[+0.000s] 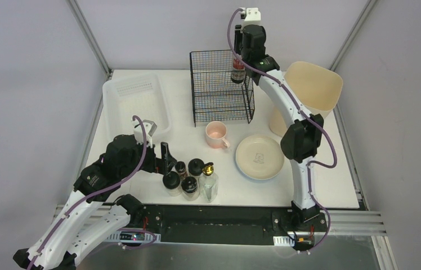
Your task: Clear the kitchen counter
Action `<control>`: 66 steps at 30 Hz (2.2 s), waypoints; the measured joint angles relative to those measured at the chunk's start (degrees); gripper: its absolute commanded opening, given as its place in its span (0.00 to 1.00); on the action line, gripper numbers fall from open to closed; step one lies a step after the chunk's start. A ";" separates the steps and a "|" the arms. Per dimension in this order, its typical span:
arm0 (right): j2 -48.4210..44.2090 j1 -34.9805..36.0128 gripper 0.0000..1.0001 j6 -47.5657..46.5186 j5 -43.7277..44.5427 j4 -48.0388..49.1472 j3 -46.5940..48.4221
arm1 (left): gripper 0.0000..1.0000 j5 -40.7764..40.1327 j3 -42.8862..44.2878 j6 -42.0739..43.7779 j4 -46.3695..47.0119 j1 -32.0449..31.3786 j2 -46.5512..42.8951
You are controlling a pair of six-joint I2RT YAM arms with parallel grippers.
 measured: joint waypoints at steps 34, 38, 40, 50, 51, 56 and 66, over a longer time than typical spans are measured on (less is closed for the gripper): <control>-3.13 -1.40 0.59 8.90 4.83 -0.83 -14.93 | 1.00 0.92 0.00 0.00 0.00 0.04 0.72; -5.64 -1.40 0.69 9.40 5.64 -1.44 -18.43 | 1.00 0.92 0.00 0.00 -0.02 0.04 1.09; -6.62 -1.40 0.72 9.35 5.79 -1.55 -19.39 | 1.00 0.92 0.00 0.00 0.00 0.04 1.25; -16.96 0.68 0.76 8.46 6.19 -2.54 -24.87 | 1.00 0.87 0.00 0.00 -0.02 0.04 1.42; -18.99 1.11 0.76 8.55 5.75 -2.58 -26.21 | 1.00 0.87 0.00 0.00 -0.02 0.04 1.42; -31.82 3.89 0.77 9.40 0.92 -3.45 -34.91 | 1.00 0.61 0.00 0.00 -0.02 0.04 1.81; -58.14 16.61 0.77 9.88 -3.43 -9.68 -52.26 | 1.00 -0.94 0.00 0.00 -0.07 0.04 1.79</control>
